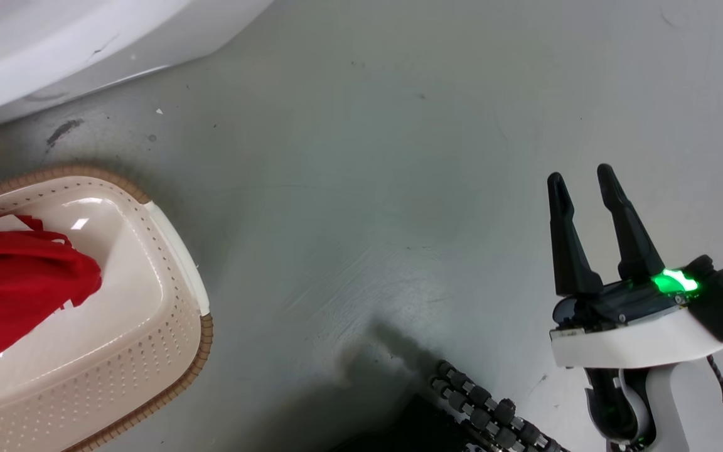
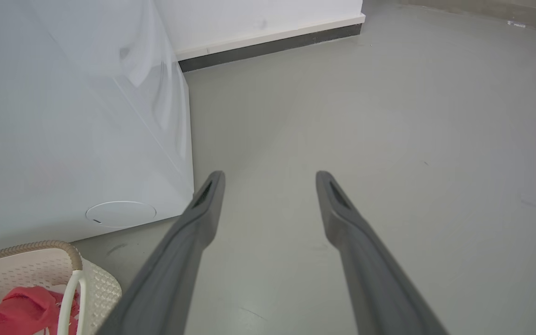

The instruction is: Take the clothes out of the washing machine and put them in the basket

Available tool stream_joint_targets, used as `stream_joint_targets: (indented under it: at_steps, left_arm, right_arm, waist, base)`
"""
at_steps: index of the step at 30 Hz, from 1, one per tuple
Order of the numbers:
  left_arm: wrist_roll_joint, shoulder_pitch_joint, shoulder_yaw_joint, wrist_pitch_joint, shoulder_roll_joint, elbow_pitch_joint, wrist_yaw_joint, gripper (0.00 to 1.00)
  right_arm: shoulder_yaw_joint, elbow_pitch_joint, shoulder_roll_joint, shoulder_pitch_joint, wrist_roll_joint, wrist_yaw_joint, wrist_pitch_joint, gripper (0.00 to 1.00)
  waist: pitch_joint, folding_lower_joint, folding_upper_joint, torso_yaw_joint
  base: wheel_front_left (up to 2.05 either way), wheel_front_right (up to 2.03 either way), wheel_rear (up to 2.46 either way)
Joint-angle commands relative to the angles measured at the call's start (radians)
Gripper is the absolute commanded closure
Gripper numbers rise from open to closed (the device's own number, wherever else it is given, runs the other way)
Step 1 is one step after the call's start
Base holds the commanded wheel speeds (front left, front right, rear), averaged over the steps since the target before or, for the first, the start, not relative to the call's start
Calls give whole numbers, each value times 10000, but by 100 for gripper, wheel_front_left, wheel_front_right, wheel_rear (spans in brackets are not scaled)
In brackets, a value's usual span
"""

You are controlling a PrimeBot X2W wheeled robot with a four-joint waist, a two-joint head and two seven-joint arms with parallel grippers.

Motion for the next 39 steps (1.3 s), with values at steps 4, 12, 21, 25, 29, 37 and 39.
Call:
stream_joint_targets:
  at_steps: [4, 12, 21, 25, 29, 37, 39]
  left_arm:
    - [76, 118, 32, -732, 199, -76, 23, 100]
    - [-189, 896, 204, -2479, 129, -146, -100, 100]
    - [-282, 2862, -477, -4738, -267, -140, -353, 100]
    - [-440, 3981, -722, -5725, -508, -183, -382, 100]
    - [-648, 5097, -863, -6703, -721, -350, -384, 100]
    - [-681, 7010, -1055, -8302, -1064, -1327, -152, 100]
    - [-703, 7461, -1054, -8563, -1109, -1691, -28, 100]
  right_arm:
    - [8, 105, 24, -419, -146, -7, -20, 0]
    - [-336, 320, 23, -695, -716, -7, -20, 0]
    - [-1105, 685, 17, -626, -1638, -8, -20, 0]
    - [-1242, 823, 15, -522, -1961, -8, -20, 0]
    - [-1362, 942, 17, -364, -2245, -9, -20, 0]
    - [-1565, 1212, 17, 49, -2739, -9, -20, 0]
    - [-1577, 1280, 20, 152, -2846, -7, -20, 0]
  waist:
    - [-226, -1, 0, -29]
    - [-1025, -1, 0, 625]
    - [-2312, -1, 0, 1726]
    - [-3048, -1, 0, 2136]
    - [-3800, -1, 0, 2511]
    - [-5168, -1, 0, 3270]
    - [-5457, -1, 0, 3426]
  base:
    - [0, 0, 0]
    - [0, 0, 0]
    - [0, 0, 0]
    - [0, 0, 0]
    - [0, 0, 0]
    - [0, 0, 0]
    - [0, 0, 0]
